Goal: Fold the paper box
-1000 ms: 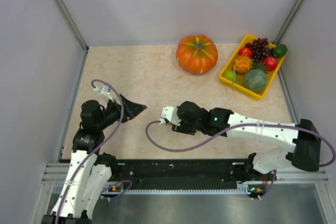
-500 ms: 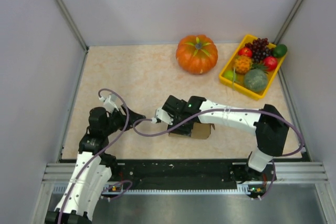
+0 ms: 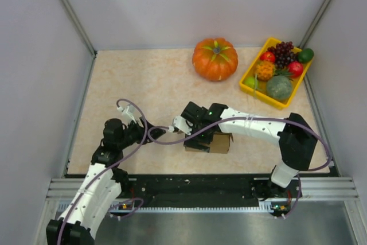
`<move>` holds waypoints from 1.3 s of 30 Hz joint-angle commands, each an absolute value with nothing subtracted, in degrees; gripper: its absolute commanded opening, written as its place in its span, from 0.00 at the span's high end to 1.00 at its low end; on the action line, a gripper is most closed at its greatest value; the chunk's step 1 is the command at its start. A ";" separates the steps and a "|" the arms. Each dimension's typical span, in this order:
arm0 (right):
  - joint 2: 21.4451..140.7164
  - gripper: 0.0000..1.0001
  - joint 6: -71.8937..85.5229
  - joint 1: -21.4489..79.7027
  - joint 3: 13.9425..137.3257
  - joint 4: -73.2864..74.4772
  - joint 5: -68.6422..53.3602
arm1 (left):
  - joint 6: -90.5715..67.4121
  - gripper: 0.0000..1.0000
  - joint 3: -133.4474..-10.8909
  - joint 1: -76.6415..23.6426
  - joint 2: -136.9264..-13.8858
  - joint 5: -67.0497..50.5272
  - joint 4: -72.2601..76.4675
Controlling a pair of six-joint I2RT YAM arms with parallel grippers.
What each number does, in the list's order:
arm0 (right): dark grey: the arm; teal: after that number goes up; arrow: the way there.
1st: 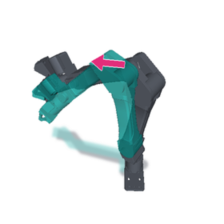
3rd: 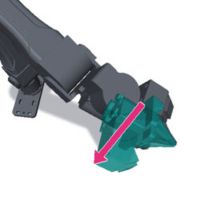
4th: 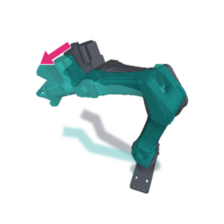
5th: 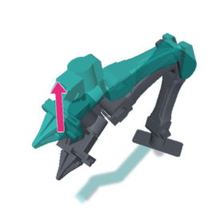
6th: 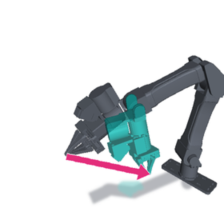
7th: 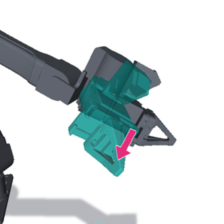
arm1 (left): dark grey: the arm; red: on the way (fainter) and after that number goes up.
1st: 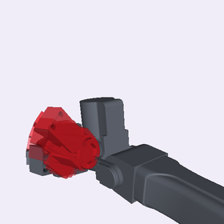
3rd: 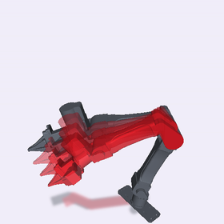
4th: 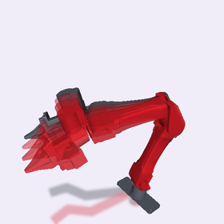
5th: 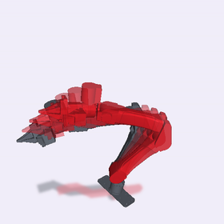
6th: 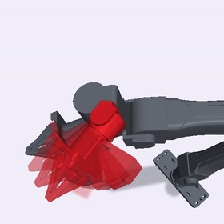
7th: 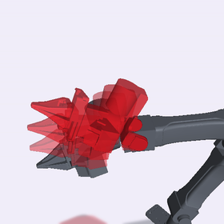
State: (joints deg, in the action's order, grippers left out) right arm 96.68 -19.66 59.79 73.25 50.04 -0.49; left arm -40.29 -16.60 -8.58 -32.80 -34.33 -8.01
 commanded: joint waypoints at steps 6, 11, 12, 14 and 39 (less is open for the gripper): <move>84.65 0.23 -16.97 57.13 64.44 42.81 -1.49 | -33.41 0.31 -20.55 -28.81 -39.28 -18.12 2.81; 81.39 0.35 -16.52 56.51 61.00 40.79 -1.32 | -28.05 0.32 -21.80 -32.17 -44.02 -14.86 6.84; 81.04 0.36 -16.52 56.51 60.13 40.43 -1.06 | -27.43 0.33 -22.14 -32.17 -44.64 -15.11 7.64; 80.42 0.38 -16.52 56.43 59.33 39.73 -0.70 | -24.98 0.37 -23.37 -32.52 -46.48 -15.03 8.00; 78.84 0.42 -16.26 55.99 58.36 37.88 -1.41 | -14.15 0.39 -32.43 -37.09 -61.08 -25.32 5.45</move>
